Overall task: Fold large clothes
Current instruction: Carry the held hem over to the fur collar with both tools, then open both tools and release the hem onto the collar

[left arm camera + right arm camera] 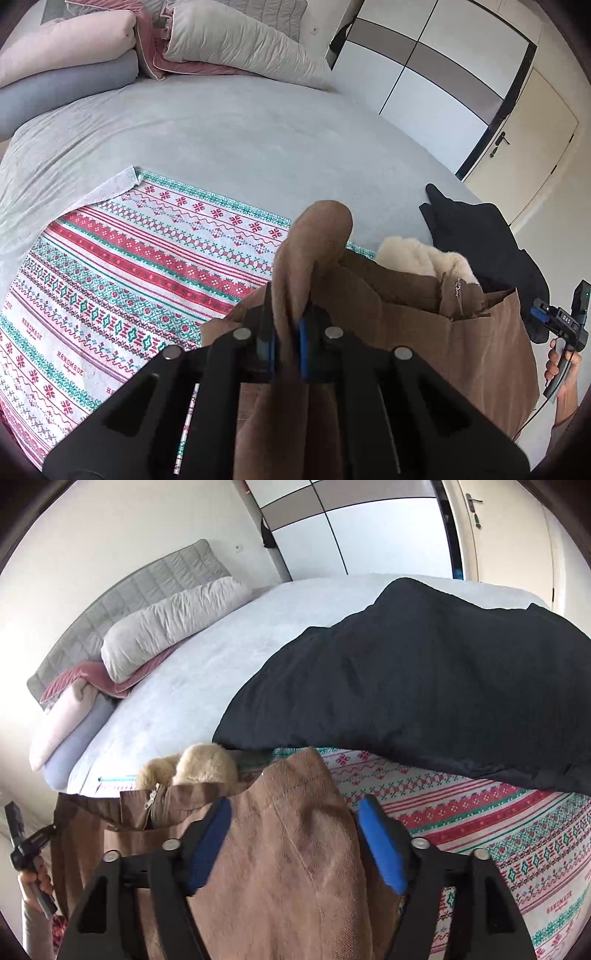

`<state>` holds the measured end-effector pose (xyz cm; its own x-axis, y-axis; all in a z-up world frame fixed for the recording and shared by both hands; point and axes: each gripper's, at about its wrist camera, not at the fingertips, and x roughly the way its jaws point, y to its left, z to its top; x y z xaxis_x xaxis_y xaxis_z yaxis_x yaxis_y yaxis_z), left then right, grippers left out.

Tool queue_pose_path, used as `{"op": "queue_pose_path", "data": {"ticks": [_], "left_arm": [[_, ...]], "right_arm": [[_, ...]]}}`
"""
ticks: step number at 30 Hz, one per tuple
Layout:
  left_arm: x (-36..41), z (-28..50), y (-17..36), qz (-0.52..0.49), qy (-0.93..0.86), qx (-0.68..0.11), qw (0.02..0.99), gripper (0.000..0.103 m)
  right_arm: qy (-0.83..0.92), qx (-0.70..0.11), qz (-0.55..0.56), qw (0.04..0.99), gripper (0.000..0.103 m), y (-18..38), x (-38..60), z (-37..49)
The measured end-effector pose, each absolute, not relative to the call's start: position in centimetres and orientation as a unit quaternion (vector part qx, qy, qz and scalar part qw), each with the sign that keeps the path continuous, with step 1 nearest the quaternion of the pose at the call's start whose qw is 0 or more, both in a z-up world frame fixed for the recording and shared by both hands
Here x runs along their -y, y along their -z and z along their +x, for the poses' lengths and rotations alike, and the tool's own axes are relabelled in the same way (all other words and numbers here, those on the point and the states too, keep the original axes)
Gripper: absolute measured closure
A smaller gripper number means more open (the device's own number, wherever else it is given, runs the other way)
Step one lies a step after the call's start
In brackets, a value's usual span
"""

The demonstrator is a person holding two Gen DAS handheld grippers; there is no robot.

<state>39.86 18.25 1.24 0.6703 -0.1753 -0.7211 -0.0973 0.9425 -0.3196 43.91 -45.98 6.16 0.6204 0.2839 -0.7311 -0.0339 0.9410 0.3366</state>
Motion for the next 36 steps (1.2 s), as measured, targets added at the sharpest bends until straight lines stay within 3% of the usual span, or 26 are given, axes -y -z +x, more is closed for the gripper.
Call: {"op": "queue_pose_path", "data": {"ticks": [8, 9, 10, 12, 15, 22, 26, 29, 31, 32, 33, 36], "left_arm": [[-19.4, 39.5, 2.1, -0.215, -0.005, -0.423, 0.88, 0.092], [-19.4, 39.4, 2.0, -0.218, -0.006, -0.422, 0.88, 0.092], [-19.4, 39.4, 1.8, -0.222, -0.007, -0.42, 0.88, 0.092], [-19.4, 38.9, 0.8, -0.229, -0.009, -0.406, 0.885, 0.093], [-19.0, 38.1, -2.0, -0.215, -0.001, -0.369, 0.904, 0.093], [-19.8, 38.6, -6.8, -0.236, -0.025, -0.281, 0.93, 0.094], [-18.9, 42.7, -2.8, -0.156, -0.099, -0.352, 0.918, 0.091], [-19.4, 42.4, -1.2, -0.135, -0.116, -0.382, 0.907, 0.087], [-20.1, 40.5, -1.3, -0.148, -0.078, -0.387, 0.907, 0.053], [-20.5, 39.2, -1.5, -0.153, -0.067, -0.383, 0.909, 0.046], [-20.8, 37.6, -1.7, -0.156, -0.058, -0.376, 0.911, 0.041], [-21.5, 32.9, -1.7, -0.17, -0.019, -0.387, 0.906, 0.04]], "right_arm": [[-0.08, -0.476, 0.107, 0.869, 0.027, -1.4, 42.1, 45.1], [-0.07, -0.472, 0.092, 0.874, 0.054, -1.1, 41.3, 45.0], [-0.055, -0.474, 0.073, 0.876, 0.09, -1.0, 40.7, 45.0], [-0.023, -0.463, 0.051, 0.885, 0.096, -1.7, 40.2, 44.5], [0.021, -0.383, 0.005, 0.924, 0.098, -5.7, 40.2, 43.0], [0.095, -0.306, 0.047, 0.946, 0.099, -10.4, 43.3, 45.0], [0.118, -0.367, 0.044, 0.922, 0.097, -6.9, 43.4, 47.8], [0.112, -0.376, 0.084, 0.916, 0.083, -5.6, 44.5, 47.0], [0.102, -0.377, 0.083, 0.917, 0.059, -5.6, 45.2, 45.8], [0.099, -0.376, 0.082, 0.918, 0.052, -5.9, 45.6, 45.0], [0.093, -0.373, 0.081, 0.92, 0.045, -6.2, 45.8, 43.9], [0.062, -0.375, 0.086, 0.921, 0.038, -6.9, 46.5, 40.1]]}}
